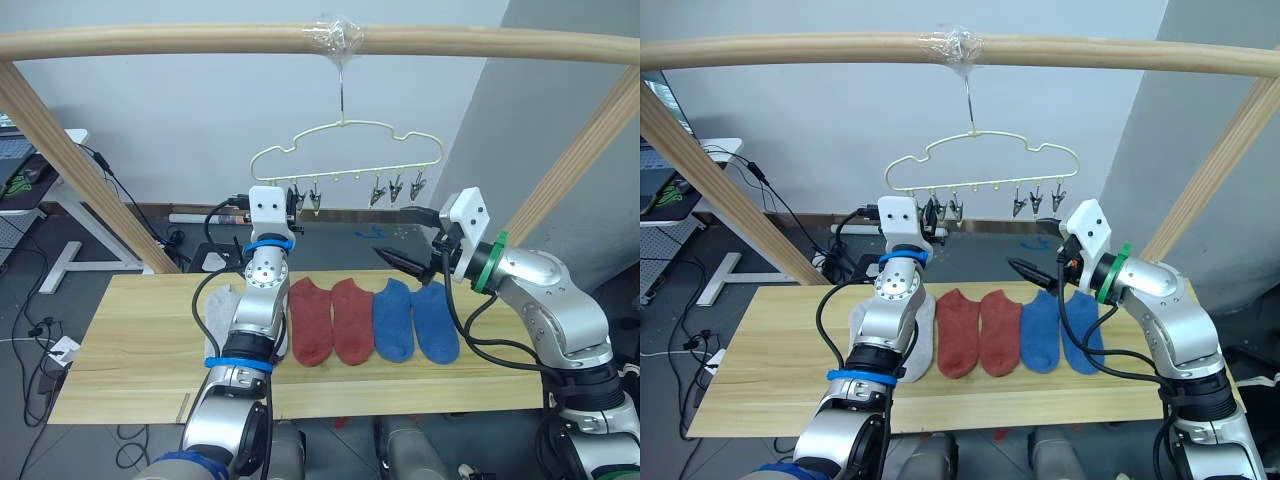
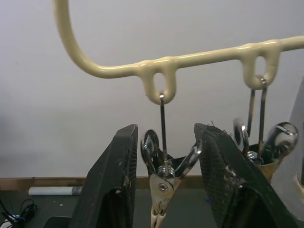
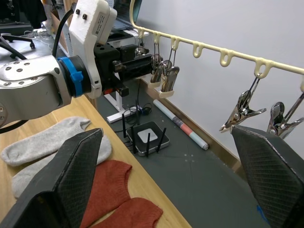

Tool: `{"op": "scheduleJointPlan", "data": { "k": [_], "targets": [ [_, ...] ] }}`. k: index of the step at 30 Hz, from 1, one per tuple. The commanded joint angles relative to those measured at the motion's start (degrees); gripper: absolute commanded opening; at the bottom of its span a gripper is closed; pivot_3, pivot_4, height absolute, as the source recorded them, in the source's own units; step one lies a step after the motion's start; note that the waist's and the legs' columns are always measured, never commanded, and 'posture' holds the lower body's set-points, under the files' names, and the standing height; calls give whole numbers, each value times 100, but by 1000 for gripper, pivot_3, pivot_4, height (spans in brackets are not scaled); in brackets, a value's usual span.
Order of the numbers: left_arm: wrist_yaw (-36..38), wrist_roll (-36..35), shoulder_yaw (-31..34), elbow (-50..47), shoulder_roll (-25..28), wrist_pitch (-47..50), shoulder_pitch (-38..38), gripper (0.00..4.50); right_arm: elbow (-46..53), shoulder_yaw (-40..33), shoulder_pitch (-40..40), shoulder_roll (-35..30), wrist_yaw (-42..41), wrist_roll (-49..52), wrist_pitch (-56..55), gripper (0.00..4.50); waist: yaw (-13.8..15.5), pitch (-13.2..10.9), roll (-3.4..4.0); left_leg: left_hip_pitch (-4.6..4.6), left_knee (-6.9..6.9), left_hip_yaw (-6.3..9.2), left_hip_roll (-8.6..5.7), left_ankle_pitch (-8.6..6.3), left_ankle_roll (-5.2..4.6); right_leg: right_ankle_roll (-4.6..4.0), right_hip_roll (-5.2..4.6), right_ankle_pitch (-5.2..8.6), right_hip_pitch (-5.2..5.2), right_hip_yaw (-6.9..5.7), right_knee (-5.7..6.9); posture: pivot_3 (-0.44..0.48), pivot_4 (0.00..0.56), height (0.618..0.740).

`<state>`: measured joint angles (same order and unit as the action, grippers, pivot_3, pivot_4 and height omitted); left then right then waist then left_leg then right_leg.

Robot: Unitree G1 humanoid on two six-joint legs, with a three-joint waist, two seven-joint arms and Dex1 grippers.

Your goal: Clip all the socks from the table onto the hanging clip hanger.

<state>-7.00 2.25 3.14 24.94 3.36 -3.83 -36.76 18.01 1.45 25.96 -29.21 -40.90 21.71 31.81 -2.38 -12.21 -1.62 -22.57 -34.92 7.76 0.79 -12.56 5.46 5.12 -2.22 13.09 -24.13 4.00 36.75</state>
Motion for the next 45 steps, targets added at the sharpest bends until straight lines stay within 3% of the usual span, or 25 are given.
{"op": "scheduleJointPlan", "data": {
  "k": [1,29,33,37,45],
  "targets": [
    [40,-1,6,-248,32,-61,-104,1920,161,-154,128,-17,28,126,-25,4500,0,-8,1,0,0,0,0,0,0,0,0,0,0,0,0,-48,210,740],
    [130,12,-24,-462,54,28,-51,1920,28,-175,186,14,56,100,-46,4500,1,-79,2,-1,-1,1,0,0,0,1,0,0,-1,0,1,-37,223,740],
    [158,17,-11,-508,60,31,-37,878,29,-180,178,12,66,101,-48,4500,1,-88,3,-1,-1,1,0,0,0,1,0,0,-1,0,1,-36,224,740],
    [163,13,-2,-546,64,44,-30,175,31,-178,181,18,84,112,-31,4500,1,-93,2,-1,-1,1,0,0,0,1,0,0,-1,0,1,-36,224,740],
    [174,27,-16,-668,75,134,45,130,-17,-136,192,15,116,51,-74,4500,2,-108,1,-2,-1,1,0,0,0,1,0,0,-1,0,1,-28,227,740]
  ]
}}
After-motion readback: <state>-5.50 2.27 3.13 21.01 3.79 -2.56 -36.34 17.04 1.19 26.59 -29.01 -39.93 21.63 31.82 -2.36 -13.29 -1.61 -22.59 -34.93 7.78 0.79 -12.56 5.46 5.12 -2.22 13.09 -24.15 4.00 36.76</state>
